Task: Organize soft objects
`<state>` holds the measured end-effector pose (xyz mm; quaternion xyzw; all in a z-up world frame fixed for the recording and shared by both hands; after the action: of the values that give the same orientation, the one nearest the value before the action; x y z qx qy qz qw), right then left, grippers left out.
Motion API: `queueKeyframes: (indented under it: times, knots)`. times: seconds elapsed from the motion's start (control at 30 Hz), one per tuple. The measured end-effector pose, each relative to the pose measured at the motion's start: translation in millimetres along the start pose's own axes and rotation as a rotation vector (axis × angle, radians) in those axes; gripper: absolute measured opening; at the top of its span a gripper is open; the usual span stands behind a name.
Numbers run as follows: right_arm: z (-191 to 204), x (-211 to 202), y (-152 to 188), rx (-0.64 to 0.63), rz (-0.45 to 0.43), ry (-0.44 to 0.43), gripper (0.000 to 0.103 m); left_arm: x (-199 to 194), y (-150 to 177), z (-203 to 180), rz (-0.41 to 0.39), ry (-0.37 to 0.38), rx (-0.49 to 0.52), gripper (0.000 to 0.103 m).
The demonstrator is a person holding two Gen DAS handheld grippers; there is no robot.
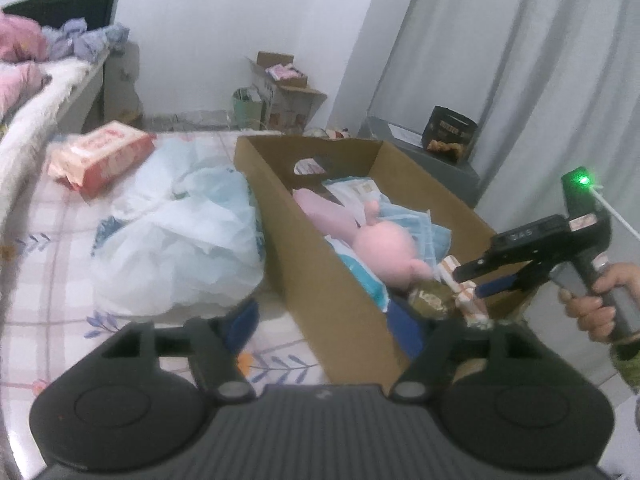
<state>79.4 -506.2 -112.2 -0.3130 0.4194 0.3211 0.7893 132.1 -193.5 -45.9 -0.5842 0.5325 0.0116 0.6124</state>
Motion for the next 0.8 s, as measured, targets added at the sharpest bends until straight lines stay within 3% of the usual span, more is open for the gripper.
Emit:
queueKeyframes:
  times: [0.2, 0.33, 0.43, 0.53, 0.6, 0.8]
  knots:
    - [18.3, -37.9, 16.0, -0.119, -0.253, 0.072, 0.071, -11.2, 9.5, -1.8, -0.041, -0.074, 0.077, 0.091]
    - [36.6, -61.9, 29.5, -0.224, -0.443, 0.182, 0.081, -15.0, 15.1, 0.7, -0.055, -0.154, 0.105, 0.1]
    - [53.5, -78.1, 45.2, -0.249, -0.541, 0.192, 0.09, -20.2, 17.9, 1.4, -0.087, -0.23, 0.116, 0.103]
    - [65.7, -89.3, 66.5, -0.298, -0.609, 0.253, 0.101, -25.0, 21.6, -2.5, -0.109, -0.275, 0.115, 0.103]
    - [71.2, -92.8, 78.7, -0.338, -0.648, 0.309, 0.102, -25.0, 25.7, -5.9, -0.099, -0.297, 0.097, 0.103]
    - [70.0, -87.3, 112.8, -0.356, -0.618, 0.328, 0.102, -20.3, 42.0, -4.5, -0.014, -0.403, 0.038, 0.103]
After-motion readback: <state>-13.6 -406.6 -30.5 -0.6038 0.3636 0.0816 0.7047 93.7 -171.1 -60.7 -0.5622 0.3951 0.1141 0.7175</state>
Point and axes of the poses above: each gripper's, at about its wrist camera, not at the fingertips, and x roughly the way its jaws point, z to its left, y to its underside, the point moved 10 cm from there along x, roughly the way its jaws point, and after that the axes turned 2 degrees about z, right-handed, at the moved point
